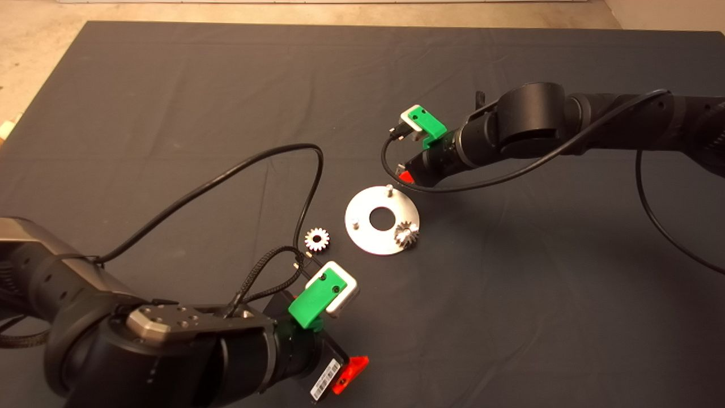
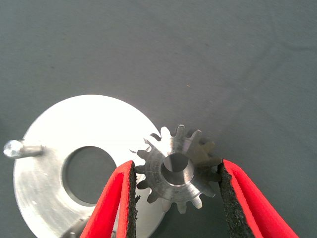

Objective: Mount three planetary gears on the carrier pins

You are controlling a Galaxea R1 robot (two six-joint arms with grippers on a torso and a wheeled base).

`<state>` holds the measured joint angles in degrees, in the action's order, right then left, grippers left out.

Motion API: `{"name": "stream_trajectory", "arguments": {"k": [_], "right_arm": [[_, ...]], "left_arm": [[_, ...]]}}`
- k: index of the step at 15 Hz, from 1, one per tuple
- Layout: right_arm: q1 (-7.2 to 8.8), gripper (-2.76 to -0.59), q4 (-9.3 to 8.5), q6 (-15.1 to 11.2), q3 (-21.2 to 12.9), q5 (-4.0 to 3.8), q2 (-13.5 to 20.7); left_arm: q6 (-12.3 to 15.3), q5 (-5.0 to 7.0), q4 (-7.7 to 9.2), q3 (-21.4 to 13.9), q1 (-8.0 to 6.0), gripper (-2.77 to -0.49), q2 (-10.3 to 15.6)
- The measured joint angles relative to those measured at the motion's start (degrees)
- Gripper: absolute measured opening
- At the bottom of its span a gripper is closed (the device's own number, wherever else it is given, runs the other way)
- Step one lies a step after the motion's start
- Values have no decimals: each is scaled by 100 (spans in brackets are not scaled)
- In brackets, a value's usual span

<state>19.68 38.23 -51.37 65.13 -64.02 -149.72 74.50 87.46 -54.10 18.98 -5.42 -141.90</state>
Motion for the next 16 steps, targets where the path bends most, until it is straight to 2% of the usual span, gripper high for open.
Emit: {"name": "stream_trajectory", "arguments": {"k": [16], "right_arm": [[-2,-243,-78,-9,-15,7,-111]], "left_arm": [[9,2,0,0,-20,-75,2]]}}
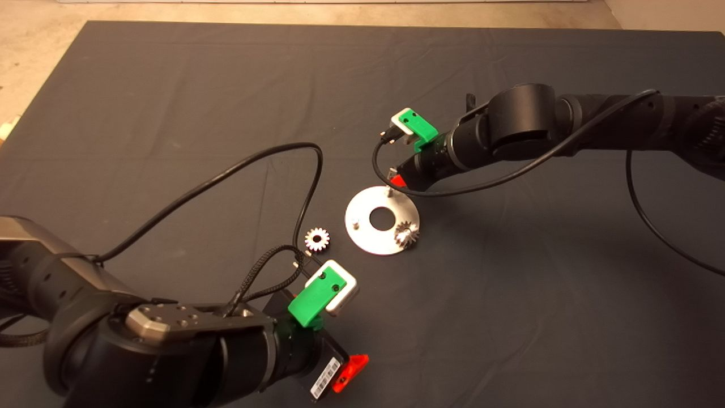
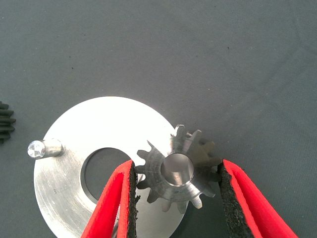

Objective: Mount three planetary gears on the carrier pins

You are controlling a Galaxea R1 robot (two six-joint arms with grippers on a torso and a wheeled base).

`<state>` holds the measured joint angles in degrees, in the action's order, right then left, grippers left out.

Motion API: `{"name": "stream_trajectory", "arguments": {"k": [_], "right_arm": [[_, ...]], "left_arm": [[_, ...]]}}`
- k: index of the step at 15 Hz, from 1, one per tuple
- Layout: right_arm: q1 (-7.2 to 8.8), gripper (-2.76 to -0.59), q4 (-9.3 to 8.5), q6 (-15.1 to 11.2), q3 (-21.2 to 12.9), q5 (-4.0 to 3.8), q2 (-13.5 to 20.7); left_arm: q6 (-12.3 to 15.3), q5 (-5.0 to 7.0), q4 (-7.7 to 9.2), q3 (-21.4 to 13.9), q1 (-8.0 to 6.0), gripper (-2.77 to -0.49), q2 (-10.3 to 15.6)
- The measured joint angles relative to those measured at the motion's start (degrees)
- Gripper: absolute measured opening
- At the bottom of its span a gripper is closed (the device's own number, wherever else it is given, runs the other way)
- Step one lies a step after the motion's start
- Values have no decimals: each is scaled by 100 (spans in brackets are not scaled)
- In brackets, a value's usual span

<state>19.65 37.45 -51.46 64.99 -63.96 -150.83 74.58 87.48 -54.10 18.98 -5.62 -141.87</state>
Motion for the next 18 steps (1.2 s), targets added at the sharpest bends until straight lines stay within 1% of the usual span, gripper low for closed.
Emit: {"name": "stream_trajectory", "arguments": {"k": [8,18], "right_arm": [[0,-243,-2,1,0,13,-110],[-15,-243,0,39,0,-5,-110]], "left_arm": [[0,-2,0,0,0,-75,11],[15,0,0,0,0,-75,9]]}}
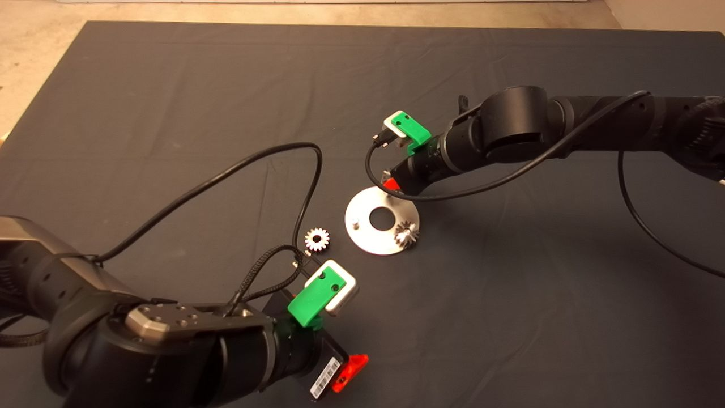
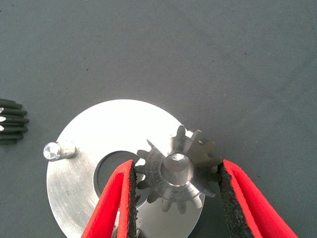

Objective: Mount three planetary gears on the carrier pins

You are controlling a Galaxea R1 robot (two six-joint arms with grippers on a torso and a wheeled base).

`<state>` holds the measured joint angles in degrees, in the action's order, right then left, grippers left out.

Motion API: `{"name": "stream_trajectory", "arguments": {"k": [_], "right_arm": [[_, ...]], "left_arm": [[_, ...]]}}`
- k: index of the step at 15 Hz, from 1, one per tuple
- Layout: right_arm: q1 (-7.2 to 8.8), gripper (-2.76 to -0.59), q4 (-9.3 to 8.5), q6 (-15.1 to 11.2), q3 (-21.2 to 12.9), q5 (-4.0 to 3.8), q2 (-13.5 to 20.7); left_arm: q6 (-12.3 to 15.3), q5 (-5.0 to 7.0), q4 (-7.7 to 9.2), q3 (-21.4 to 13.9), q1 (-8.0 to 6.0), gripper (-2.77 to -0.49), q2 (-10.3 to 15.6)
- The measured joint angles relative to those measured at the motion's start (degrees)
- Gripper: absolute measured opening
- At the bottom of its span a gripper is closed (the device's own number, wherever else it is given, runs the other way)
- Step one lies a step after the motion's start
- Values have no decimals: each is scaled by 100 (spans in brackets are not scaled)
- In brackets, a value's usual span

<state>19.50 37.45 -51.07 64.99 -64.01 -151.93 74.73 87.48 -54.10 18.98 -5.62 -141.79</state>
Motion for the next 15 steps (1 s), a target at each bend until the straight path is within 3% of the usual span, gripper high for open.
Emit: {"name": "stream_trajectory", "arguments": {"k": [15], "right_arm": [[-94,-243,-2,27,69,-29,-109]], "left_arm": [[43,0,0,0,0,-75,-9]]}}
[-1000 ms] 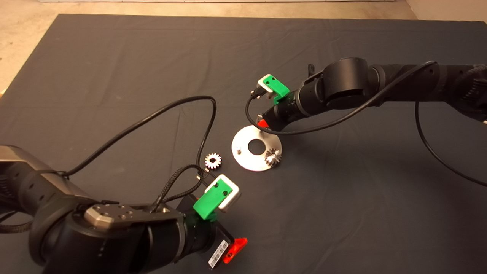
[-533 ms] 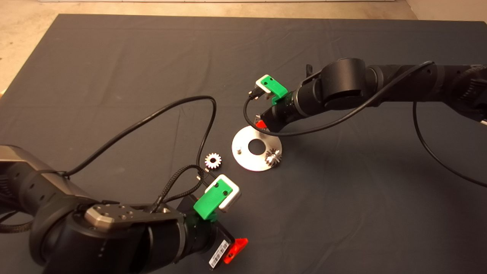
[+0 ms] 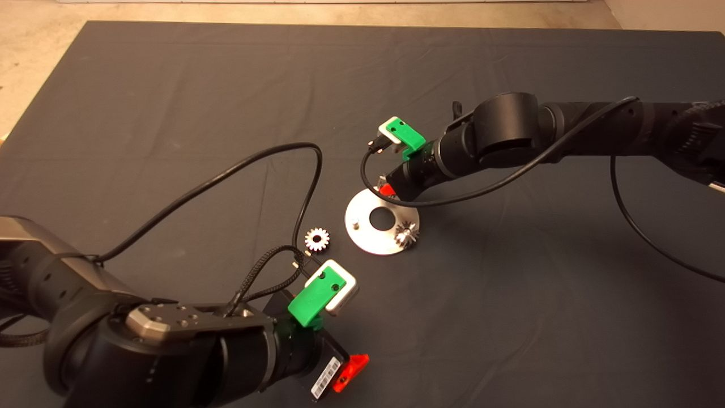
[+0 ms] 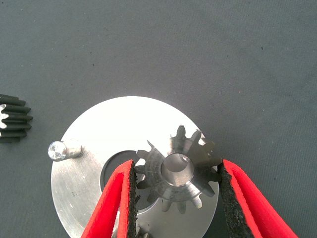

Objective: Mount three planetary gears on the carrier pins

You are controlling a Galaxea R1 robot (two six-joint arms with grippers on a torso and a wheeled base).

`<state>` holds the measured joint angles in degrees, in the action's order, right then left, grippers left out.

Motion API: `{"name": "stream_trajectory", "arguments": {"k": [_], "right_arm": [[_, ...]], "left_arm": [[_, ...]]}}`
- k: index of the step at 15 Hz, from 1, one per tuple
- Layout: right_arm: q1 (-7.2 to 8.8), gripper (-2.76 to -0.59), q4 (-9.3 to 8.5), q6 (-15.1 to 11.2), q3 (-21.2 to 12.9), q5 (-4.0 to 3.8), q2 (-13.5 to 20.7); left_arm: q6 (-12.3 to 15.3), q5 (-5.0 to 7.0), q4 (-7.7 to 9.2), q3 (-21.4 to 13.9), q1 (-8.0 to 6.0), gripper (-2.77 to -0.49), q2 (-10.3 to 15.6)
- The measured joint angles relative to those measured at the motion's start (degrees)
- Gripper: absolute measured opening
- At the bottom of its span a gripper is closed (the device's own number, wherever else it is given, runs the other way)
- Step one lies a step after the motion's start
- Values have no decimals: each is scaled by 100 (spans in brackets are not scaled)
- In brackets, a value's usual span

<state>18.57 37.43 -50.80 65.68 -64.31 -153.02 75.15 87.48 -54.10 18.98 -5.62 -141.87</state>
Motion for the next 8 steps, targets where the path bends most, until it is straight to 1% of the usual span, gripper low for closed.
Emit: {"name": "stream_trajectory", "arguments": {"k": [5,6,8], "right_arm": [[0,-244,2,30,77,-5,-15],[0,-243,2,102,105,-13,-15],[0,-243,2,130,185,-13,-23]], "left_arm": [[0,0,0,0,0,-75,0],[0,0,0,0,0,-75,0],[0,0,0,0,0,-75,12]]}}
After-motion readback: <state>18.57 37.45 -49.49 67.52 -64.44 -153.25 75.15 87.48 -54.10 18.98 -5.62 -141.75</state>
